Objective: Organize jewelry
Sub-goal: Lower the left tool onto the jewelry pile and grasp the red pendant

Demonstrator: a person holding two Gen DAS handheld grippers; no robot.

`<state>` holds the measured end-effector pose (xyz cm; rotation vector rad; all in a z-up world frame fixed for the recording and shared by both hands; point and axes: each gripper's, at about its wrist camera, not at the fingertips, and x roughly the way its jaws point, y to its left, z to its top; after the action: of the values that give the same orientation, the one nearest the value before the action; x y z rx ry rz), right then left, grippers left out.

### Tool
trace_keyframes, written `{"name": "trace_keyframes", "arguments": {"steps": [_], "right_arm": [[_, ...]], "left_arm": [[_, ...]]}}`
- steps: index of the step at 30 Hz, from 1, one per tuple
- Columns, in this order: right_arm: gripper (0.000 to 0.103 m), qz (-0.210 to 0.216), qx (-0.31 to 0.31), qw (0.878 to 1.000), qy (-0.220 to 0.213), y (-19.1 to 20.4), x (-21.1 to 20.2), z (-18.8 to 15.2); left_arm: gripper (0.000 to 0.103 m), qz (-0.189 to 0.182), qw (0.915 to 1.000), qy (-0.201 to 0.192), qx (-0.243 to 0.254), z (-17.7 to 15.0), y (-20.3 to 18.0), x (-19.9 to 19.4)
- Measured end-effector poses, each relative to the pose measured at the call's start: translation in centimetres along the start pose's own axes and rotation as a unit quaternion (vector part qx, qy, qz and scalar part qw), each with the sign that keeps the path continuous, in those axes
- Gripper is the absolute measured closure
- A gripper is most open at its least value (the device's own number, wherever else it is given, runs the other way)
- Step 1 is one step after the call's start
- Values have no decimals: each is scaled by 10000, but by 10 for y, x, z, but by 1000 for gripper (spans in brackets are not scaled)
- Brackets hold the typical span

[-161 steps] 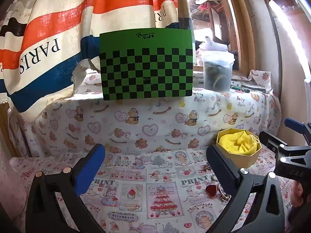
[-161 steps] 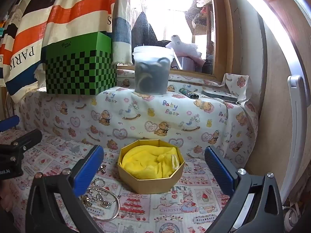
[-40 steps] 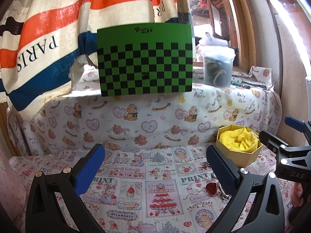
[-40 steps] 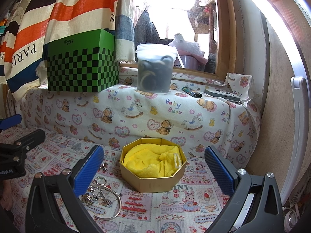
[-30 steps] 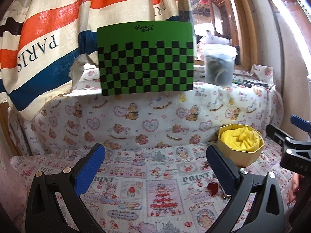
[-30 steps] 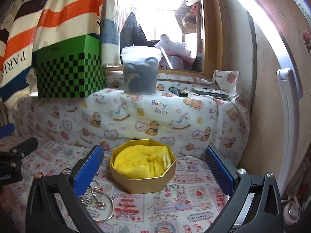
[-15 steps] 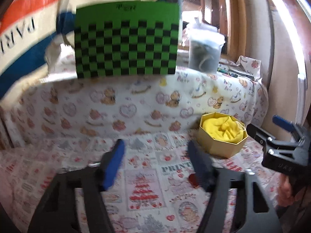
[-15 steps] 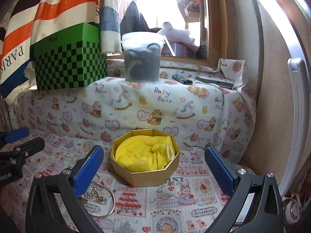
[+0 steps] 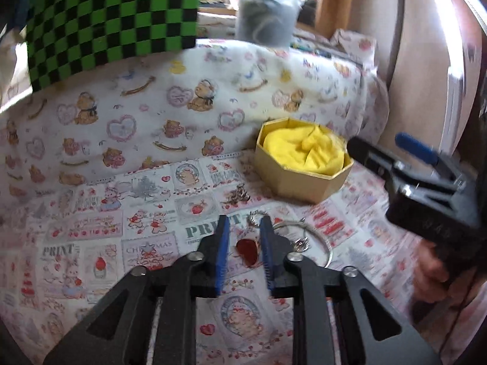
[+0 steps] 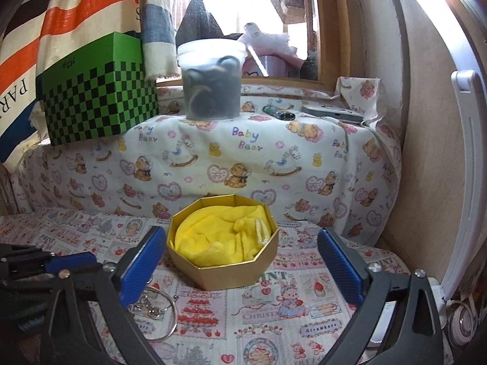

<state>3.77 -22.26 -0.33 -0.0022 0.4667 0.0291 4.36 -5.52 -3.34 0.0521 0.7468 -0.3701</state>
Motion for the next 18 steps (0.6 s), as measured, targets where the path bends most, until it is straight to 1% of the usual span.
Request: {"name": "trace_keyframes", "arguments": {"steps": [2, 7, 8, 9, 11, 14, 16, 18], "right_arm": [[10, 59, -26, 10000, 28, 1, 0, 0], [11, 91, -89, 9999, 68, 4, 2, -1], [12, 96, -87, 9999, 75, 3, 2, -1], [13, 103, -87, 9999, 88, 3, 2, -1], [15, 116, -85, 9998, 120, 3, 3, -1], [18, 149, -69, 9997, 156, 3, 4, -2], [23, 204, -44, 9996, 199, 3, 5, -2], [26, 300, -14, 9992, 273, 2, 5, -2]], "left_arm": [[76, -50, 9999, 155, -27, -2, 4, 4], [76, -128, 9984, 534, -166, -5, 11, 21], [83, -208, 9979, 544, -285, -5, 13, 22], [98, -283, 9969, 587, -441, -5, 18, 23], [101, -399, 9950, 595, -699, -5, 26, 22], [101, -586, 9909, 623, -1042, -5, 38, 19], [101, -496, 9914, 597, -1057, -4, 39, 14], [101, -242, 9945, 448, -911, -6, 37, 3]]}}
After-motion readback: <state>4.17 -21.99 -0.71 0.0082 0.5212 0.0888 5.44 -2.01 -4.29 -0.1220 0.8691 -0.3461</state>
